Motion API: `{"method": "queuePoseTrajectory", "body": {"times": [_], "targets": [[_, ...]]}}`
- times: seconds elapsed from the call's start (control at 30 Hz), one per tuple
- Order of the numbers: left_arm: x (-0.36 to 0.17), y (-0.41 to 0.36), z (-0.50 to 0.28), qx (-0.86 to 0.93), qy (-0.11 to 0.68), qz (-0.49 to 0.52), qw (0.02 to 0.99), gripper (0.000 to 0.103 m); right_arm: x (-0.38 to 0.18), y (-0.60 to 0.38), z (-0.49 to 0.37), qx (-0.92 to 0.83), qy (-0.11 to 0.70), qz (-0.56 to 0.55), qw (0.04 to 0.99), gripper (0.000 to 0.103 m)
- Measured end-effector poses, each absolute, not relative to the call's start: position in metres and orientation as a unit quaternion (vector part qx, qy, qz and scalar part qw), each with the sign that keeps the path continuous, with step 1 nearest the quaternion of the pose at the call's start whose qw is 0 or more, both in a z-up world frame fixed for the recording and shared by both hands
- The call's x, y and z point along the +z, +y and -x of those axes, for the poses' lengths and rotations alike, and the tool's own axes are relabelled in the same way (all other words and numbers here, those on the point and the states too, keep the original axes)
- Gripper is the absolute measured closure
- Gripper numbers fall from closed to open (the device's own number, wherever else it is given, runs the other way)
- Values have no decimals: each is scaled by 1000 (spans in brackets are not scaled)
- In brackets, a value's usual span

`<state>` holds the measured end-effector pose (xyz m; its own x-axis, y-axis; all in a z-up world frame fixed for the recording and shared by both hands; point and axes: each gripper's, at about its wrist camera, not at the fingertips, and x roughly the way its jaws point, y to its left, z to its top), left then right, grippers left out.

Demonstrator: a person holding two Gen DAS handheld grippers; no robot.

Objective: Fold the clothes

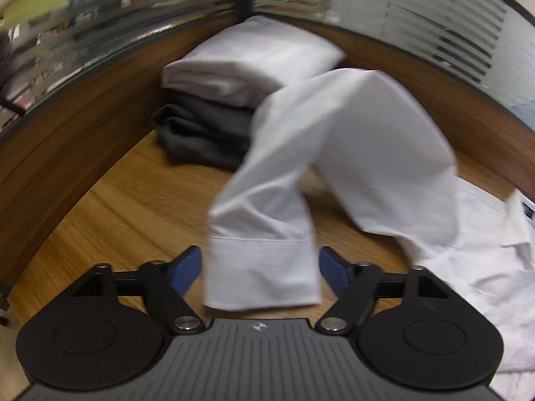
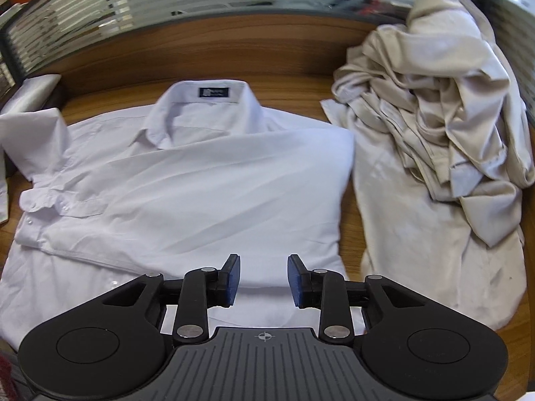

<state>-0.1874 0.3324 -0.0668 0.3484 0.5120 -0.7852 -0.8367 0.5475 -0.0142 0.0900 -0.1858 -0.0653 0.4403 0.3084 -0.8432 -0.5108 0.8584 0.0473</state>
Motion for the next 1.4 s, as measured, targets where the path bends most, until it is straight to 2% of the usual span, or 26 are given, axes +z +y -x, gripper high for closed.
{"method": "queuePoseTrajectory", "body": {"times": [0.23,0.27,0.3,0.33,0.37,0.47,0.57,0.83,1.07,1.2,1.4], "targets": [[-96,369,189,405,391,275,780,20,-62,-172,-69,249,467,117,840,68],[-97,371,189,397,388,283,782,32,-62,-171,-66,250,467,117,840,68],[-97,372,189,385,385,286,788,52,-62,-170,-64,251,466,116,840,68],[-93,370,189,374,385,281,795,62,-61,-169,-62,251,465,116,841,68],[-89,369,188,362,386,275,802,82,-60,-169,-60,251,464,115,842,68],[-66,361,191,314,382,268,827,91,-57,-170,-54,247,462,110,844,66],[-30,342,188,262,377,240,855,92,-54,-171,-49,243,461,103,847,62],[63,274,160,80,354,217,906,93,-53,-170,-37,246,457,93,850,62],[109,170,99,-103,362,179,909,92,-47,-178,-30,248,450,80,854,61],[110,108,63,-181,384,159,891,92,-46,-191,-27,237,451,75,857,61],[60,53,27,-230,430,147,861,90,-47,-218,-23,200,463,52,862,61]]}}
